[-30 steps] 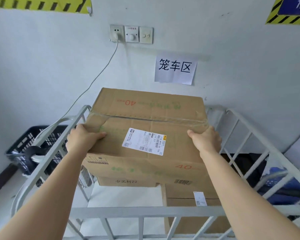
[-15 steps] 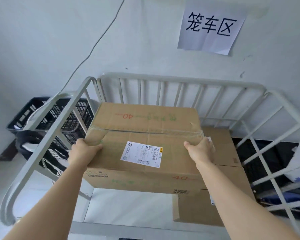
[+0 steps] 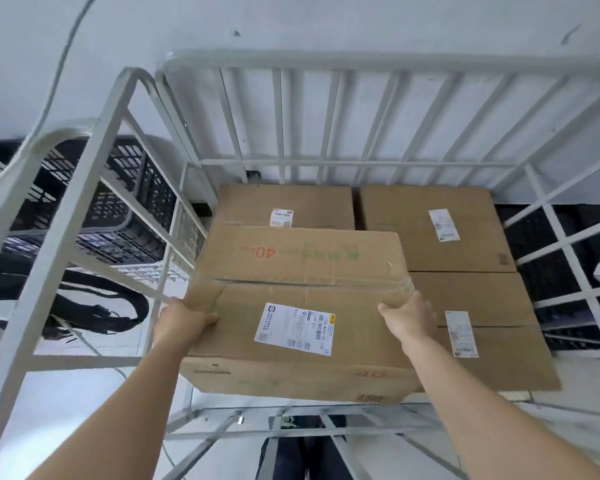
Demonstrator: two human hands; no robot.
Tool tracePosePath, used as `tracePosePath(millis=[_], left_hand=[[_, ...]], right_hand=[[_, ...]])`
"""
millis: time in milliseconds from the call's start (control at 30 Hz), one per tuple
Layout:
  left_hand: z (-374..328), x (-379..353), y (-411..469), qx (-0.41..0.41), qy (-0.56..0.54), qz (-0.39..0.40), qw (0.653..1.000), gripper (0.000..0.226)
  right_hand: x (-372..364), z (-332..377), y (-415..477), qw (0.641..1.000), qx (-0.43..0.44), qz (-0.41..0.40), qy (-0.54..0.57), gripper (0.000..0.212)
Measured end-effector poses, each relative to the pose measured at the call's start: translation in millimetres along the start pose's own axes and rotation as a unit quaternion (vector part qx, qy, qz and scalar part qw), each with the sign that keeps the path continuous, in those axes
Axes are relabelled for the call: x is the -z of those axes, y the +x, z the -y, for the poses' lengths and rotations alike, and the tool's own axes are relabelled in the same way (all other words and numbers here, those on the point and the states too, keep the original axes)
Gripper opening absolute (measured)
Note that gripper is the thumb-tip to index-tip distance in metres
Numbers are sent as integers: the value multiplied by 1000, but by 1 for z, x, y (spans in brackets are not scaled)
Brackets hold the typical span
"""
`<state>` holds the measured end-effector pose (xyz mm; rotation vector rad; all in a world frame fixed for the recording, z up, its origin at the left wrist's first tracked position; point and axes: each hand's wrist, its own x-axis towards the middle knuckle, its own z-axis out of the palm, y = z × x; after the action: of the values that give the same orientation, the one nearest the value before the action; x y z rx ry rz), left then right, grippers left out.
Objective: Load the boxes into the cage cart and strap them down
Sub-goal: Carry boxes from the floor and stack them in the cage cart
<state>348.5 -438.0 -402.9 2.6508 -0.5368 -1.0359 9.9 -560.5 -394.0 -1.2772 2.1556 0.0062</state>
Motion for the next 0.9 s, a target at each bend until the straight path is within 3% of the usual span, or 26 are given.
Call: tracePosePath(millis=[200,600,767,900], left_hand=[[32,-42,35,49,25,36,998,77],[86,-126,93,67,42,8,997,68],[105,-155,110,77,45,2,996,67],[116,-173,121,81,48,15,995,68]], right_hand=[[-57,-15,33,999,-16,26,-35,76],[-156,-60,83,992,0,65,-108,80],[-191,-73,102,994,23,69,-84,71],[-213,-82,111,994,36,64,-87,79]])
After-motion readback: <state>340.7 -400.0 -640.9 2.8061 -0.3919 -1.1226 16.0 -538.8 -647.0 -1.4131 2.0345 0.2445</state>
